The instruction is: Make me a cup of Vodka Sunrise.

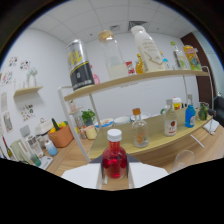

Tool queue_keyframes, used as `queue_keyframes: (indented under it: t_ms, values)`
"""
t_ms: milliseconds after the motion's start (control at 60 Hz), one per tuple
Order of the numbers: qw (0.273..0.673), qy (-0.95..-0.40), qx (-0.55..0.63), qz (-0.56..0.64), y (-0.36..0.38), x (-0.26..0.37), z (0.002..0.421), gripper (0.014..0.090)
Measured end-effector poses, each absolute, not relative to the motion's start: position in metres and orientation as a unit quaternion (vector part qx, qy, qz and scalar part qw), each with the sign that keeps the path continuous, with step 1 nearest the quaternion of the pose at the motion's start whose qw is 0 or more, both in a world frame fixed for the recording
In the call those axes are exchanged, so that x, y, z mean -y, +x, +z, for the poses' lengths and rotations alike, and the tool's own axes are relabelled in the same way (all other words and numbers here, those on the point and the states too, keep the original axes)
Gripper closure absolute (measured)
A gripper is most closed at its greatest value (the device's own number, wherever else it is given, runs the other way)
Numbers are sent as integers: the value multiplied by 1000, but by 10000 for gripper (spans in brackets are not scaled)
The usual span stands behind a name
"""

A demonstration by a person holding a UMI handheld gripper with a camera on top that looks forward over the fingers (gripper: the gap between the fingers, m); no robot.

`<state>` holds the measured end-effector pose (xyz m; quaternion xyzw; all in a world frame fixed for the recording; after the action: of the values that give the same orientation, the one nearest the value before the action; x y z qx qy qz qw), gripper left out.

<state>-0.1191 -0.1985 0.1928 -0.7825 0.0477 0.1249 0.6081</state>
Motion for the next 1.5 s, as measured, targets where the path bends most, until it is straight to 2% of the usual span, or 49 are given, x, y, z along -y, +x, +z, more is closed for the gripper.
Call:
queue_keyframes:
  t_ms: [200,367,700,967,1017,1050,1117,1167,1200,1250,1500]
  values:
    - [545,-836,0,59,-151,193,103,701]
    - [492,-870,2,39,-160,190,52,701]
    - [445,-895,18,33,-173,200,13,697]
    - [446,-894,27,40,-174,214,10,679]
    - [447,-893,30,43,-173,216,11,654]
    - [450,-891,32,44,-172,216,13,603]
    - [451,-890,38,46,-172,218,18,468]
    - [449,-891,47,53,-173,221,24,286]
    - [451,-889,51,56,-172,223,31,218]
    - [461,-883,56,59,-169,227,45,195]
    - [511,-854,59,72,-121,266,135,182]
